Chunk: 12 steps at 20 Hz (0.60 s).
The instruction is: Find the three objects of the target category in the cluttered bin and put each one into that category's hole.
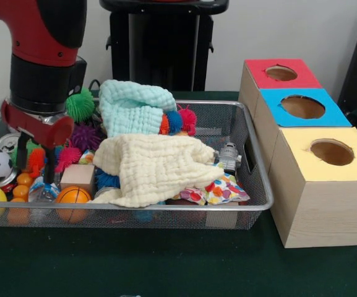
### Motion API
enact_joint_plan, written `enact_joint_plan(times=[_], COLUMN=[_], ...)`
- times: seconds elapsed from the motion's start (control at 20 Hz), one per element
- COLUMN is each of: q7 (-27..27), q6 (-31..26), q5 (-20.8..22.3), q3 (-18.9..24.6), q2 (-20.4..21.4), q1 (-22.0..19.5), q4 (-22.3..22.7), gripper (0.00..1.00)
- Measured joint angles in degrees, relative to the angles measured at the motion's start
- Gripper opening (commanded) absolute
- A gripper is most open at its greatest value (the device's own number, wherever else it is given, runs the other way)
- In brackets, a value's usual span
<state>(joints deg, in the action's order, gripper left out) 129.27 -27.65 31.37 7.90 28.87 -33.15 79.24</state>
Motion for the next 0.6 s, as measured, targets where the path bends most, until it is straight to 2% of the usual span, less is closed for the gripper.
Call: enact_joint_plan(times=[0.6], q7=[0.0], q6=[0.0], q5=[0.0], q3=[0.0], q2=[-0.3], q1=[0.0], q4=[1.8], gripper=[1.00])
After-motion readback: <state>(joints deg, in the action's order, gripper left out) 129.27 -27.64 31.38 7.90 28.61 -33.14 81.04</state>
